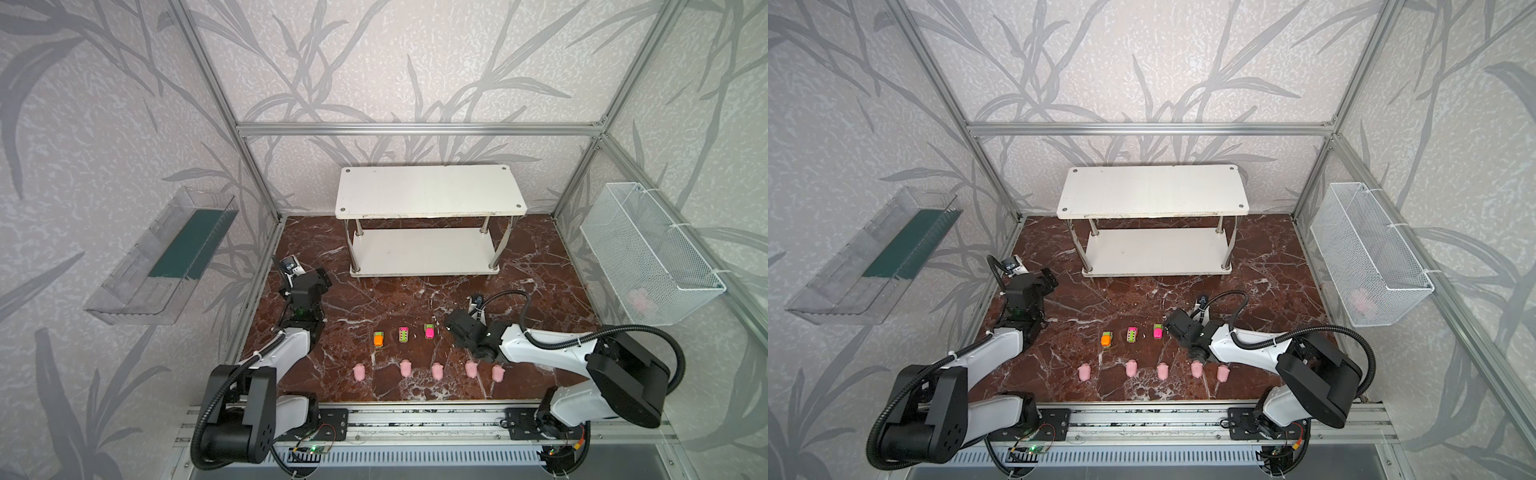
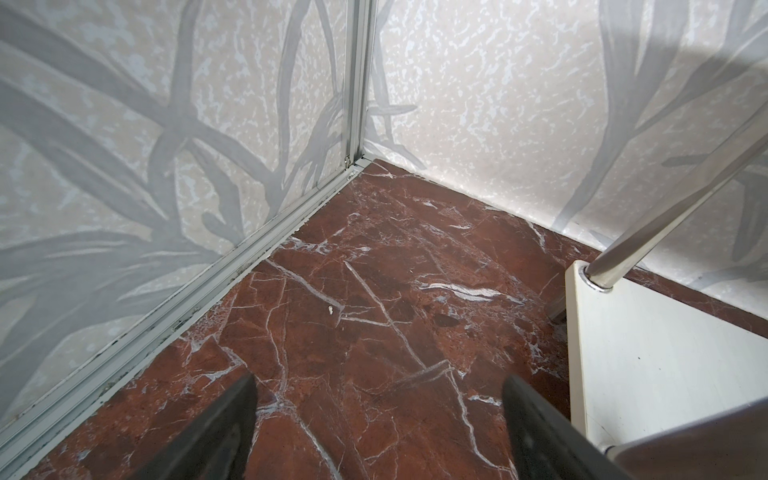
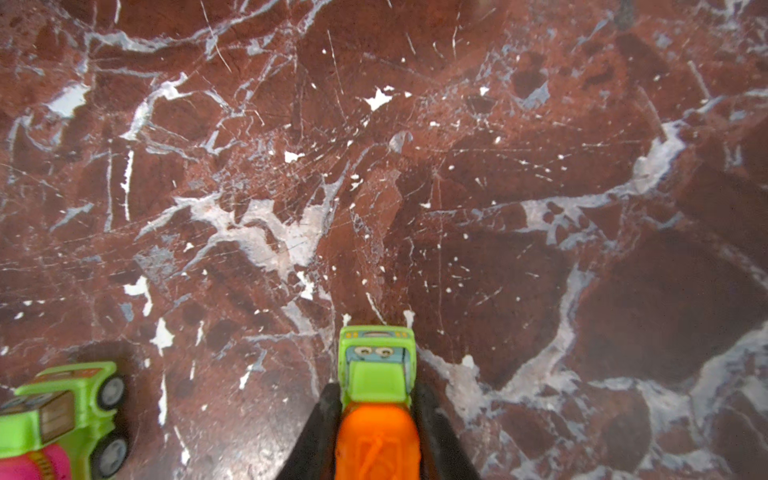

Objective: Place and organize the plastic toys onto the shelf
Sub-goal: 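Close the right gripper on the orange-and-green toy car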

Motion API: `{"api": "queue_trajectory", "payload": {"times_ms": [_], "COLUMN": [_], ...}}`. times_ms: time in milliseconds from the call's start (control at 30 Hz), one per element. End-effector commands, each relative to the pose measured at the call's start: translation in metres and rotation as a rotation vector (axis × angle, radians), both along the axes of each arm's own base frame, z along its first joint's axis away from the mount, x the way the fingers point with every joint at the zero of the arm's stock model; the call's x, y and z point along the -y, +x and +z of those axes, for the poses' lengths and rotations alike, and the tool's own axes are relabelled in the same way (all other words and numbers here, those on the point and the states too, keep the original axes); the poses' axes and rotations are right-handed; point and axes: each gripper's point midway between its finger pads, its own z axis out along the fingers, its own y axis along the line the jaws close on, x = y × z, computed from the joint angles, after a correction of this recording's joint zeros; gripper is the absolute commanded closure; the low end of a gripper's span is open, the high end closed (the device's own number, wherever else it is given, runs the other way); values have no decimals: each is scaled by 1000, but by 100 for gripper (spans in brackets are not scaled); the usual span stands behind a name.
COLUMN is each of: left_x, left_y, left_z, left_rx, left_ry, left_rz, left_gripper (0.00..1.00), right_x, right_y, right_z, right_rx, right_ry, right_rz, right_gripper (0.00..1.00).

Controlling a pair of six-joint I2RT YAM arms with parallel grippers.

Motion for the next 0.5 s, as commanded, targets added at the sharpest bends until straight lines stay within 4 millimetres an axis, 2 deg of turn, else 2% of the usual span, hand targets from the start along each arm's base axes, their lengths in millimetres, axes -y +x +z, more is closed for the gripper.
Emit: {"api": "queue_trajectory", "payload": {"times_ms": [0, 133, 267, 367, 467], "left_x": [-1, -1, -1, 1, 2], "left_y": [-1, -1, -1, 0, 1], "left_z": [4, 4, 4, 3, 3], "left_rx": [19, 17, 16, 9, 7], "left_ry": [6, 6, 5, 2, 0], "left_rz": [11, 11, 9, -3, -10], "left_gripper": [10, 10, 10, 10, 10], "right_x": [5, 7, 4, -3, 0], "right_y": [2, 5, 16, 28, 44], "right_z": [16, 33, 61, 83, 93], "right_rx": [37, 89, 170, 225, 240], "right_ry": [-31, -45, -73, -100, -101], "right_rz": [15, 51, 126, 202, 216], "right_gripper": [78, 77, 76, 76, 76]}}
